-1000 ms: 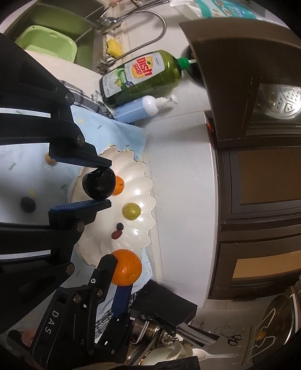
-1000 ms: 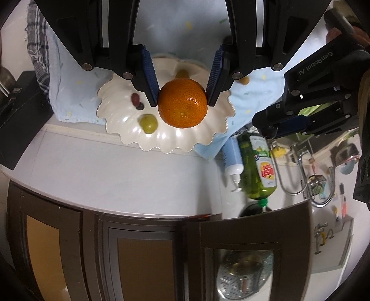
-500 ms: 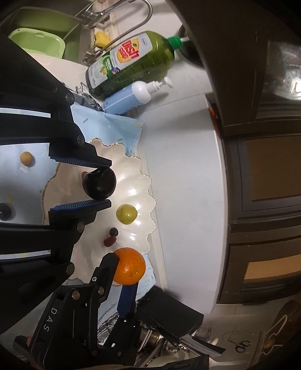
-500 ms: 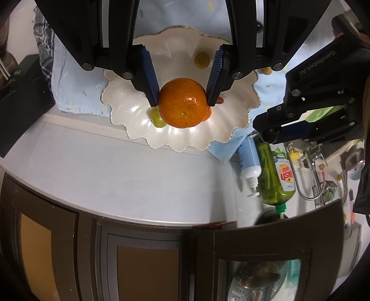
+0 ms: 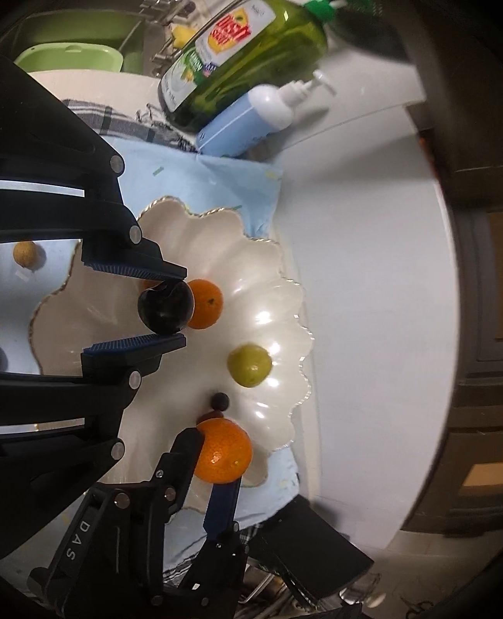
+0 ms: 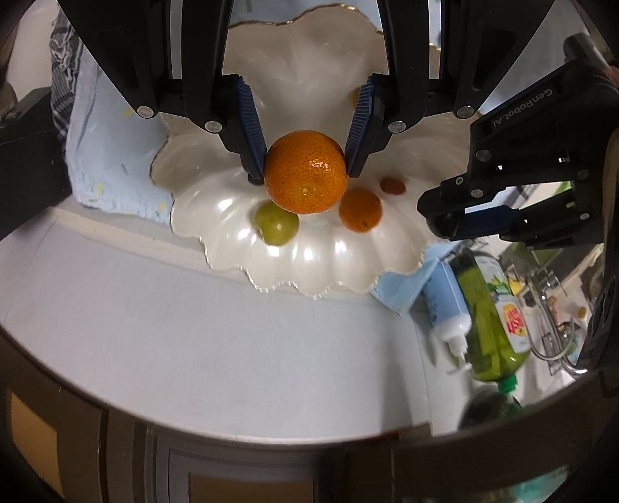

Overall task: Organize fruits
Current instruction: 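Lift and carry the plum and tangerine over the white bowl, then open both tools to drop the plum and tangerine into the bowl, then raise both open tools back toward the last fruits on the cloth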

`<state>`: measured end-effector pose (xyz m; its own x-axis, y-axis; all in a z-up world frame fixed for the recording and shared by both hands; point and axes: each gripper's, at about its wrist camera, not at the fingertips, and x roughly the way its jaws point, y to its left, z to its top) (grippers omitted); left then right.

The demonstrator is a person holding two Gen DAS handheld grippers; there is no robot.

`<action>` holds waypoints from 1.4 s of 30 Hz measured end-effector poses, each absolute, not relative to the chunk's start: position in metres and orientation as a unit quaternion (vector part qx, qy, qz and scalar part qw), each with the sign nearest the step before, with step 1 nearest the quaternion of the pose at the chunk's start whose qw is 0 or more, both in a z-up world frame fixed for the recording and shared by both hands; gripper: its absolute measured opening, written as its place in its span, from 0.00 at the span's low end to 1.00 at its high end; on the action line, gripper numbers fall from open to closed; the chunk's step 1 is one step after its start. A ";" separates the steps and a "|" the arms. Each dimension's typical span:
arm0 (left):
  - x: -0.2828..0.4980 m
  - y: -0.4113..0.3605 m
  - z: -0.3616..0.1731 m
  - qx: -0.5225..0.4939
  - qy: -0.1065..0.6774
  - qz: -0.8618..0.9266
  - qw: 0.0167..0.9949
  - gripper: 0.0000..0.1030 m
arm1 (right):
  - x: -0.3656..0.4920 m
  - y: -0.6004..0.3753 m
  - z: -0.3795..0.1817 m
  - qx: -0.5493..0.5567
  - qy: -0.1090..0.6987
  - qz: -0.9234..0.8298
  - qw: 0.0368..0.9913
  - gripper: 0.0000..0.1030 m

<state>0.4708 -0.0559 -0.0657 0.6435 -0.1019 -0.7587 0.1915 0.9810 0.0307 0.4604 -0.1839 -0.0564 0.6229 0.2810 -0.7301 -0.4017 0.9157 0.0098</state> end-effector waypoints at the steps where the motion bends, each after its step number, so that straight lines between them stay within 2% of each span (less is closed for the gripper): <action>1: 0.474 -0.056 -0.069 0.055 0.421 -0.084 0.902 0.27 | 0.463 -0.184 -0.059 -0.078 0.395 0.190 0.896 0.42; 15: 0.499 -0.066 -0.106 0.076 0.477 -0.087 0.871 0.28 | 0.488 -0.187 -0.097 -0.080 0.457 0.176 0.868 0.42; 17: 0.501 -0.066 -0.108 0.076 0.482 -0.085 0.869 0.33 | 0.490 -0.187 -0.098 -0.079 0.459 0.174 0.867 0.42; 19: 0.502 -0.065 -0.108 0.076 0.482 -0.081 0.869 0.47 | 0.491 -0.188 -0.100 -0.078 0.463 0.176 0.865 0.43; 20: 0.502 -0.065 -0.108 0.075 0.481 -0.081 0.870 0.48 | 0.492 -0.188 -0.100 -0.077 0.465 0.177 0.864 0.44; 21: 0.501 -0.065 -0.107 0.075 0.480 -0.081 0.870 0.51 | 0.492 -0.189 -0.101 -0.077 0.464 0.177 0.864 0.45; 22: 0.500 -0.065 -0.106 0.076 0.479 -0.080 0.871 0.53 | 0.491 -0.190 -0.100 -0.078 0.461 0.176 0.866 0.50; 23: 0.500 -0.064 -0.106 0.078 0.478 -0.079 0.871 0.54 | 0.491 -0.190 -0.099 -0.079 0.456 0.172 0.869 0.57; 24: 0.499 -0.064 -0.105 0.081 0.476 -0.076 0.873 0.55 | 0.490 -0.190 -0.097 -0.080 0.452 0.170 0.872 0.58; 38: 0.463 -0.050 -0.074 0.079 0.432 -0.049 0.897 0.73 | 0.455 -0.187 -0.065 -0.109 0.395 0.159 0.898 0.58; 42: 0.442 -0.045 -0.059 0.078 0.411 -0.040 0.907 0.78 | 0.436 -0.187 -0.052 -0.105 0.379 0.166 0.904 0.64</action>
